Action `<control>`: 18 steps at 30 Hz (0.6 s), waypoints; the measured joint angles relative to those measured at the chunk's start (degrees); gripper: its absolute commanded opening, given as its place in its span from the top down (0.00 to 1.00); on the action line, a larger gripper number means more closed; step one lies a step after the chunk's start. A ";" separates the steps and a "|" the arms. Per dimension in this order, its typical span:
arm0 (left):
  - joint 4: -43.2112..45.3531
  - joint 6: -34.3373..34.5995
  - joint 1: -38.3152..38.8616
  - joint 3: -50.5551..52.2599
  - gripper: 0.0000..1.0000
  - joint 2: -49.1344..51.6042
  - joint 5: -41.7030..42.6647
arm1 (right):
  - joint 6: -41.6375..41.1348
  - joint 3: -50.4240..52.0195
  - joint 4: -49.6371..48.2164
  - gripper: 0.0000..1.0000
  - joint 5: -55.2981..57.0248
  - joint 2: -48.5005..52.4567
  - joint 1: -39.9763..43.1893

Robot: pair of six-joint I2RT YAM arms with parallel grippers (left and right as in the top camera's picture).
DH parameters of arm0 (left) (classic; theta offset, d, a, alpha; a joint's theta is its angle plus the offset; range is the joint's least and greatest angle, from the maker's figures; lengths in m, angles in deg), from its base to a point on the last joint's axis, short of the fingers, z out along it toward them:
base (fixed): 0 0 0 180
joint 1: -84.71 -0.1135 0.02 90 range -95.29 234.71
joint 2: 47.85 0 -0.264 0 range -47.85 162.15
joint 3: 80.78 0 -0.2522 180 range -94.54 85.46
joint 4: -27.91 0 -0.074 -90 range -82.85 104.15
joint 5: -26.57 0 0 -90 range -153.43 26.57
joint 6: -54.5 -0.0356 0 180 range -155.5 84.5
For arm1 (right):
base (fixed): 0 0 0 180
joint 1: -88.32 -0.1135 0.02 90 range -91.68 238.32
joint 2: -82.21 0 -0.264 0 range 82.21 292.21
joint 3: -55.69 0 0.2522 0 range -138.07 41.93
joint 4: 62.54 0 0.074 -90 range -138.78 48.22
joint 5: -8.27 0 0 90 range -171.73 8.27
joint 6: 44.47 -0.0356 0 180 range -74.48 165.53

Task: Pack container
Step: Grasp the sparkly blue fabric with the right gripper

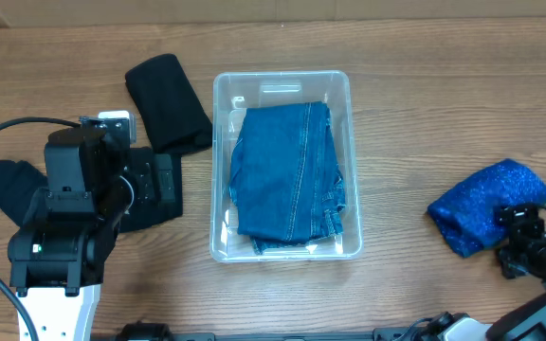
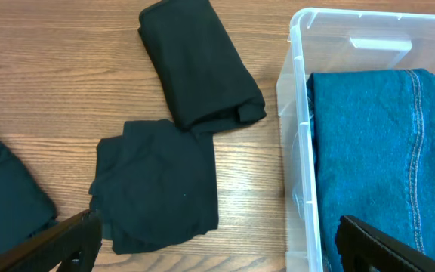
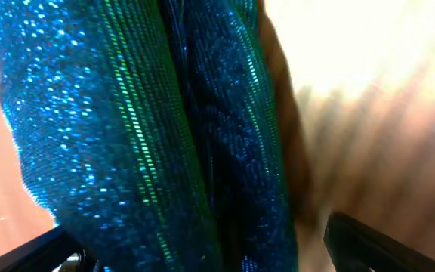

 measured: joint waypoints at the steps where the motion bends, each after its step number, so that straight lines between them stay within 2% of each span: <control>1: 0.02 0.00 0.00 0.00 0.00 0.00 0.00 | -0.09 -0.31 -0.85 0.00 -1.11 0.87 0.02; 4: 0.02 0.00 0.00 0.00 0.00 0.00 0.00 | -0.11 -1.31 -3.41 0.03 -5.35 3.93 0.22; 7: 0.00 0.00 0.00 0.00 0.00 0.00 0.00 | 0.22 -2.03 -4.85 0.20 -9.49 6.75 0.39; 10: 0.02 0.00 0.00 0.00 0.00 0.00 0.00 | 0.48 -2.25 -5.25 0.32 -12.52 9.33 0.59; 13: 0.00 0.00 -0.02 0.00 0.00 0.00 0.00 | 0.37 -2.23 -5.03 0.50 -14.23 10.97 0.72; 16: 0.00 0.00 0.00 0.00 0.00 0.00 0.00 | 0.33 -1.92 -4.70 0.59 -15.41 12.15 0.70; 18: 0.02 0.02 0.00 0.00 0.00 0.00 0.00 | 0.24 -1.70 -4.79 0.71 -15.82 12.55 0.70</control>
